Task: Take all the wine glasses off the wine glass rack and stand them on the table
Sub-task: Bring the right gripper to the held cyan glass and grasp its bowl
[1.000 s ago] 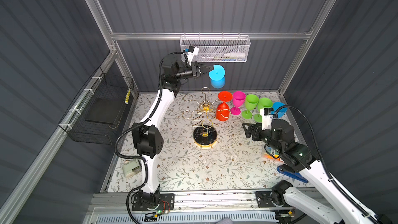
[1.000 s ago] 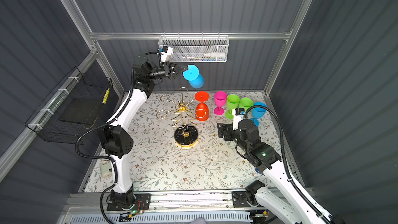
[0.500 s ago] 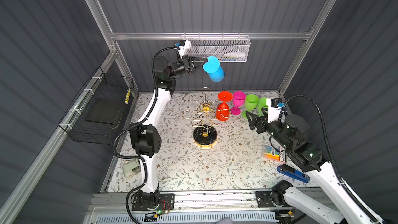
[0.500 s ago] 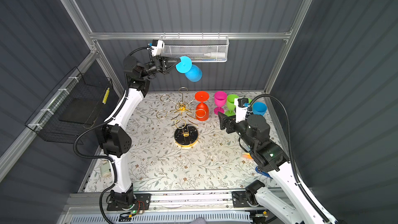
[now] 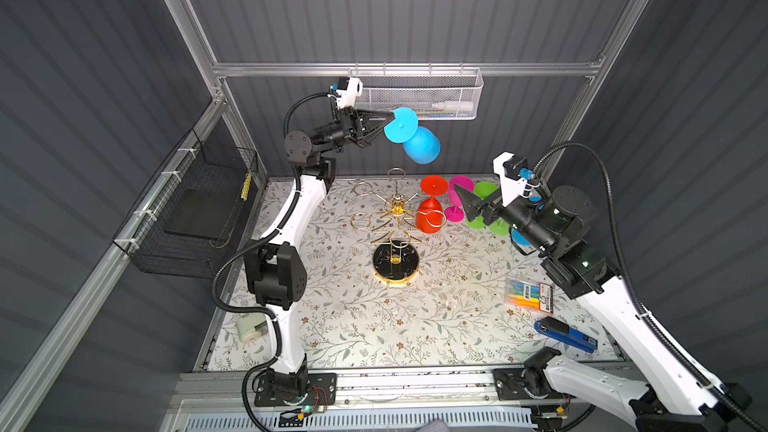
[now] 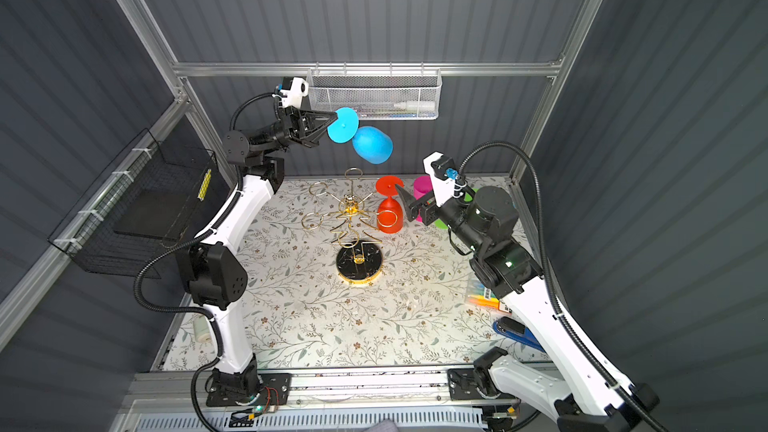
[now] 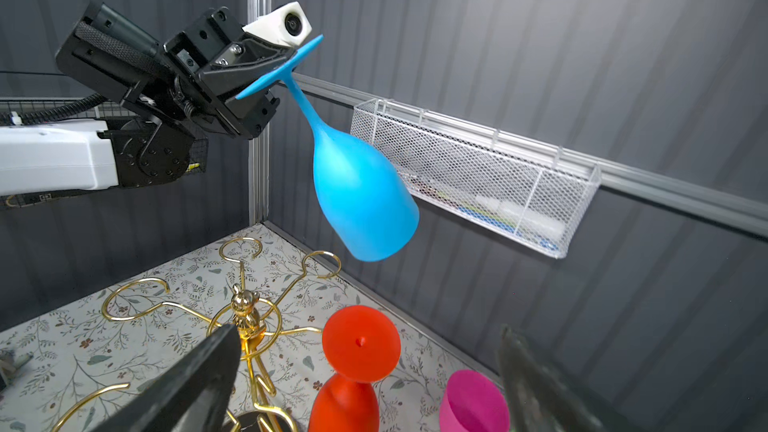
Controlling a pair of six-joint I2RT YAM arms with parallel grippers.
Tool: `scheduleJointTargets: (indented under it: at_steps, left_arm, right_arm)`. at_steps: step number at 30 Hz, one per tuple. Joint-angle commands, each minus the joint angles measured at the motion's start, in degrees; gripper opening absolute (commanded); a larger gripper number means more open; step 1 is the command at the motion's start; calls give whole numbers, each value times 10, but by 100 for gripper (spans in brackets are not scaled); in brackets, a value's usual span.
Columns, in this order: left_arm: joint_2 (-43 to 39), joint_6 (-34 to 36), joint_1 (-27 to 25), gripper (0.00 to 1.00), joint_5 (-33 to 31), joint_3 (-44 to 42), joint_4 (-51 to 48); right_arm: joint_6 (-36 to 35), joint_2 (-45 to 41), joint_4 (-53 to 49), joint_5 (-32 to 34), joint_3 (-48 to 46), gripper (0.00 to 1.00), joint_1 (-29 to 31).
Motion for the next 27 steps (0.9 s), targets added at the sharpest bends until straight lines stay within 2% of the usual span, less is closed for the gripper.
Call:
scheduleJointTargets:
  at_steps: [1,11,27]
  left_arm:
    - [-42,-28,0,0,4,-24,63]
    - [-46,-106,-7,0,-9,-54,149]
    - [-70,-116,-13,0,-7,-87,169]
  right_arm:
    - [-55,24,26,-40,37,99,3]
    - [-91,105,-1,-88,108,99,9]
    - [-110,201,-14,-89,188,99,33]
